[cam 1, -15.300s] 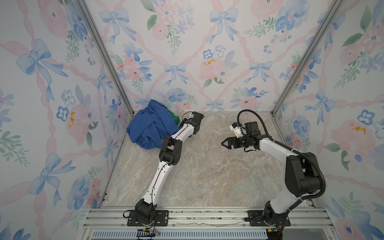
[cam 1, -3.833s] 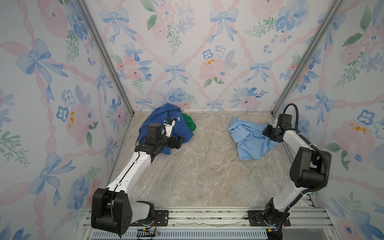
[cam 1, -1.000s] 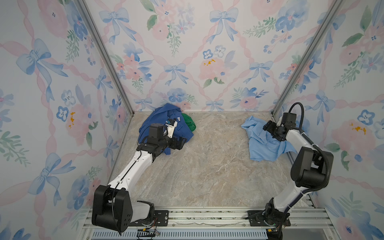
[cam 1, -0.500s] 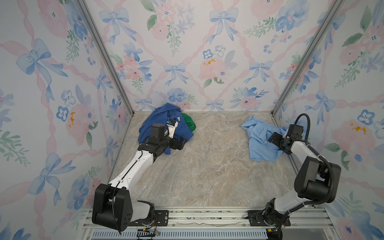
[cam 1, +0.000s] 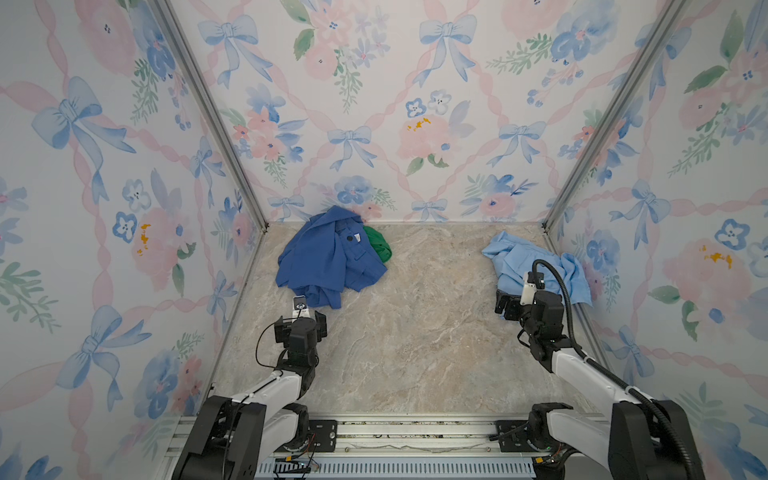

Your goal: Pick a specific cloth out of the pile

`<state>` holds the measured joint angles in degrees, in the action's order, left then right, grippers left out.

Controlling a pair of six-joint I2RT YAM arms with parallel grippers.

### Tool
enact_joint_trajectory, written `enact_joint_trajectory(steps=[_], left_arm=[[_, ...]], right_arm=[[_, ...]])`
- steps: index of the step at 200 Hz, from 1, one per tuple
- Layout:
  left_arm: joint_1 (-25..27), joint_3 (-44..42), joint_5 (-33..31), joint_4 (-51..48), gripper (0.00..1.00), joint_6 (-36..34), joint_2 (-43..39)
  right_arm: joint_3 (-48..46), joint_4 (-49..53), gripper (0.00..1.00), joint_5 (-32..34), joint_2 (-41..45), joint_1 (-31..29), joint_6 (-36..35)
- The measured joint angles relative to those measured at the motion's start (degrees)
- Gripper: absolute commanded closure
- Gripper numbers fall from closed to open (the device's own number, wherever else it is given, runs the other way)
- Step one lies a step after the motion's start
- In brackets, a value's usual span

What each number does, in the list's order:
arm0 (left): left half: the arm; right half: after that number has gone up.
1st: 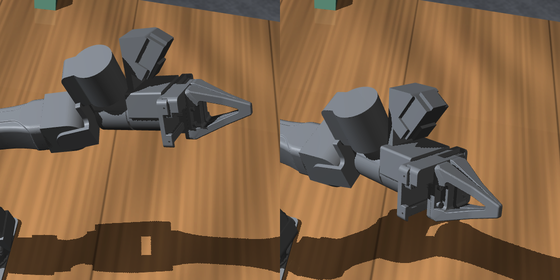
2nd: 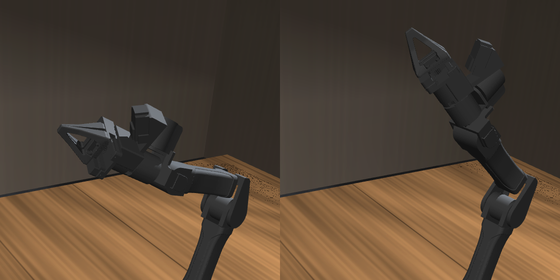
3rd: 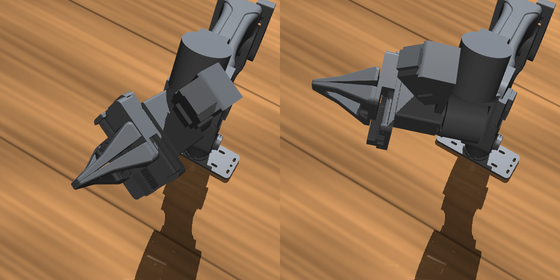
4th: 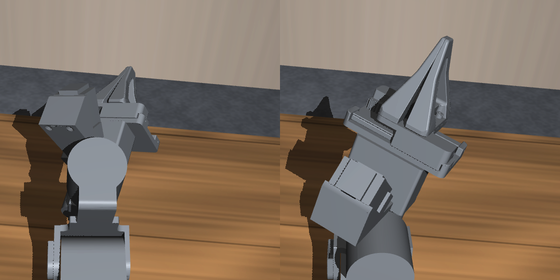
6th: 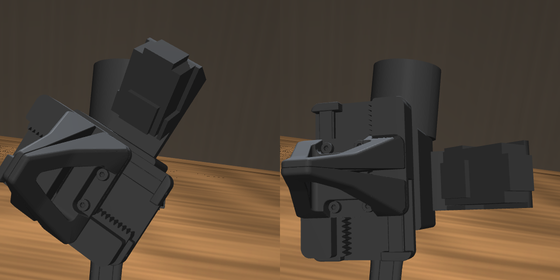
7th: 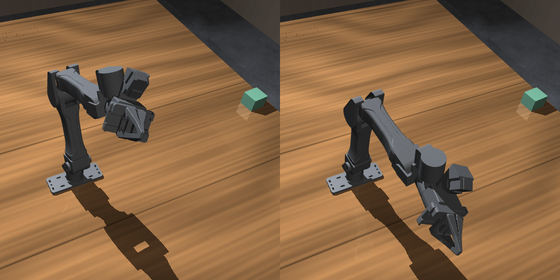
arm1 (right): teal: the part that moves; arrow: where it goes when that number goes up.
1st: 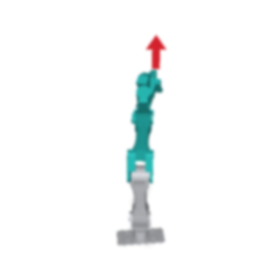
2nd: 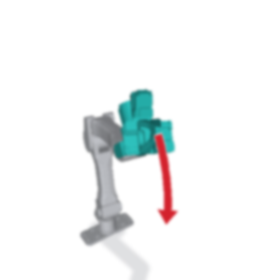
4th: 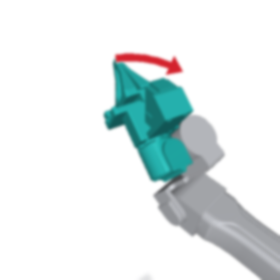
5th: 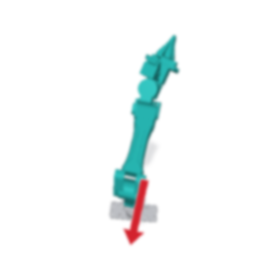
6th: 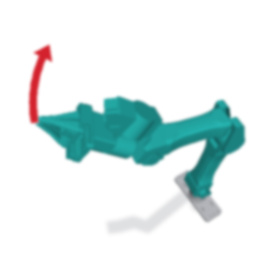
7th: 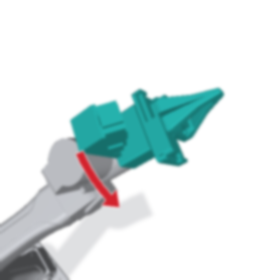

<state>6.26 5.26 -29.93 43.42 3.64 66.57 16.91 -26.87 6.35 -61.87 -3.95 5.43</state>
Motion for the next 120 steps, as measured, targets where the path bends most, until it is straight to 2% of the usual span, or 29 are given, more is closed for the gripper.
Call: enact_joint_trajectory(steps=[9, 20, 34, 63, 99, 120], left_arm=[[-1.6, -0.3, 0.6, 5.7, 0.02, 0.1, 3.3], [-2.7, 0.2, 2.2, 10.8, 0.02, 0.9, 6.8], [-3.8, 2.4, 5.3, 15.9, 0.02, 1.6, 12.0], [-3.8, 6.6, 11.9, 23.6, 0.02, 0.9, 21.7], [-3.6, 5.4, 13.7, 27.9, 0.02, 0.9, 22.7], [-3.0, 6.5, 14.4, 28.0, 0.02, 0.0, 22.9]], right_arm=[[-4.2, -4.6, 0.03, 1.2, 0.0, 0.0, -1.3], [-6.2, -5.6, 0.03, 2.1, -1.2, -0.2, -2.4], [-5.4, -6.5, 0.03, 2.3, -3.4, -0.3, -3.4], [-2.4, -17.3, 0.03, 0.7, -12.6, -0.5, -5.4], [-0.6, -28.3, 0.03, -0.3, -24.8, -0.7, -7.2], [1.1, -25.7, 0.03, 0.2, -26.7, -0.8, -7.2]])
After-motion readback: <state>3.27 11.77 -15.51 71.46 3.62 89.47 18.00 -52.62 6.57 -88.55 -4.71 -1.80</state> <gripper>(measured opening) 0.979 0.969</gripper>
